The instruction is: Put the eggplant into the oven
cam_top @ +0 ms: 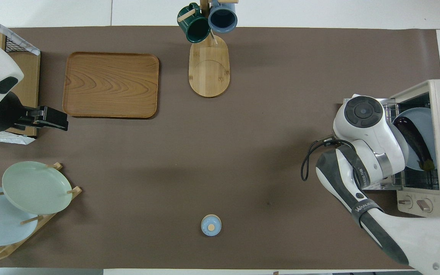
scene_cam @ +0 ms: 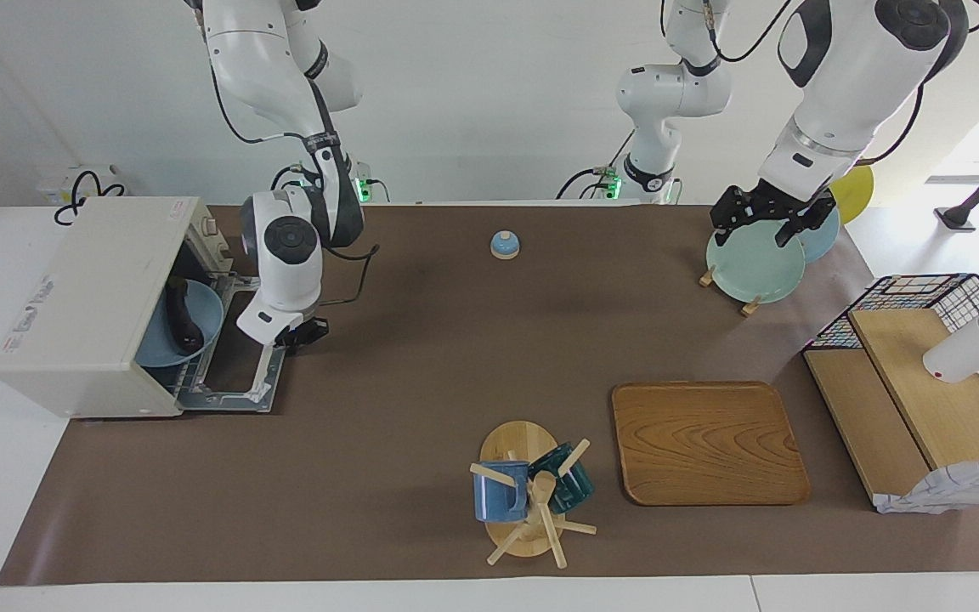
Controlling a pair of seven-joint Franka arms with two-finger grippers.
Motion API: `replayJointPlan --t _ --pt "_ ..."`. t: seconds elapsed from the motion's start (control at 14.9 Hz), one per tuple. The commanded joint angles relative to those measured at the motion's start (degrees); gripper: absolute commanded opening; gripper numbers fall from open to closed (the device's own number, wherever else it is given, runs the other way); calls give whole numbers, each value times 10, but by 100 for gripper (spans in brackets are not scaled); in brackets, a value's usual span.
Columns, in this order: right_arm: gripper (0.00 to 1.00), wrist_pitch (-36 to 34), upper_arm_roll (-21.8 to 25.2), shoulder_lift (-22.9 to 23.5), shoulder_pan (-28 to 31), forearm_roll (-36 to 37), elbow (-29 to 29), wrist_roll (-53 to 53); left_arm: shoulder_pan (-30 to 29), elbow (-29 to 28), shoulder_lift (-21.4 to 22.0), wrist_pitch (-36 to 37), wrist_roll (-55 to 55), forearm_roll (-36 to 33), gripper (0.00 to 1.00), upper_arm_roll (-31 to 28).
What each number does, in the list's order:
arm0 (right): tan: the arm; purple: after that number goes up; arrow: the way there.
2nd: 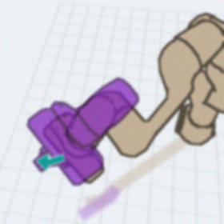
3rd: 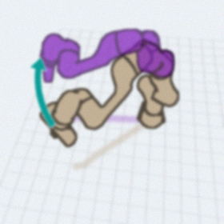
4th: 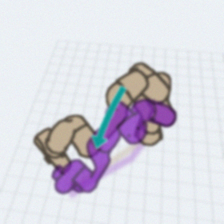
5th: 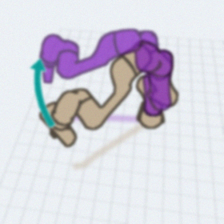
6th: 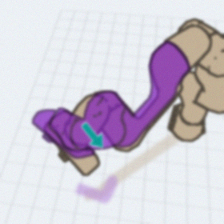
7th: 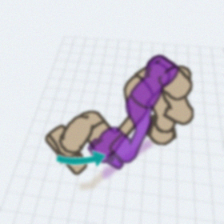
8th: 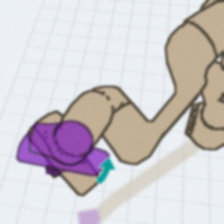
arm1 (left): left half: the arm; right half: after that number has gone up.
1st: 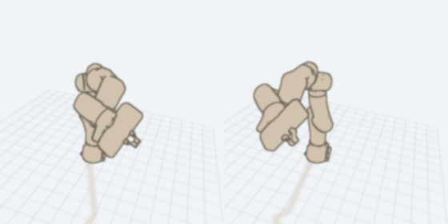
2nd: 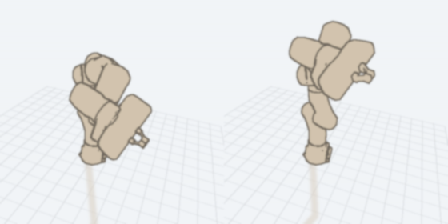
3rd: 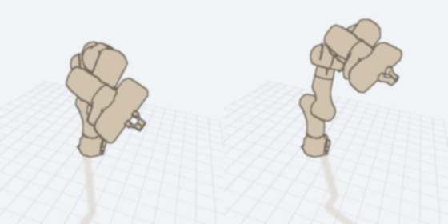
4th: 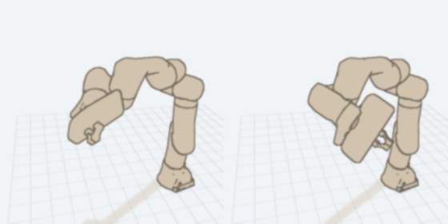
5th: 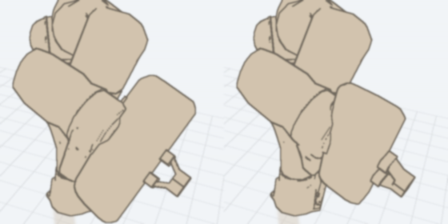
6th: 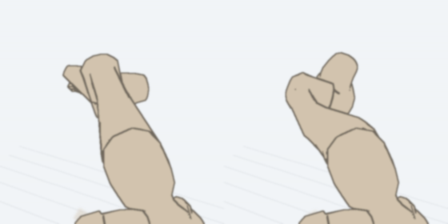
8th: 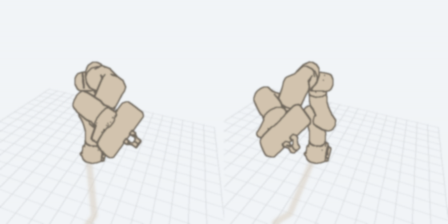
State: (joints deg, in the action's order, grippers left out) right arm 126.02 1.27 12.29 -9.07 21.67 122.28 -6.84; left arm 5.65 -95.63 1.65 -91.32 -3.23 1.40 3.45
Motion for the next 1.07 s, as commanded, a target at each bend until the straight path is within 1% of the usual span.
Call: replayJointPlan --t 0.0,0.13,0.47,0.6,0.87,0.94,1.0 --pt "0 -73 0 -11 -6 20 -40 23 -3 -1 5 0 3 -6 100 1" --pt "0 -102 2 -28 3 20 -57 70 -3 -1 5 0 3 -6 100 1" --pt "0 -165 7 -70 62 13 -92 186 -3 -1 5 0 3 -6 100 1" --pt "0 -195 8 -78 77 12 -109 212 -3 -1 5 0 3 -6 100 1" --pt "0 -208 8 -107 107 11 -114 277 -3 -1 5 0 3 -6 100 1" --pt "0 -213 8 -110 110 1 -115 277 -3 0 5 0 3 -6 100 1" --pt "3 -219 7 -111 108 -32 -127 272 -3 -1 5 0 3 -6 100 1"
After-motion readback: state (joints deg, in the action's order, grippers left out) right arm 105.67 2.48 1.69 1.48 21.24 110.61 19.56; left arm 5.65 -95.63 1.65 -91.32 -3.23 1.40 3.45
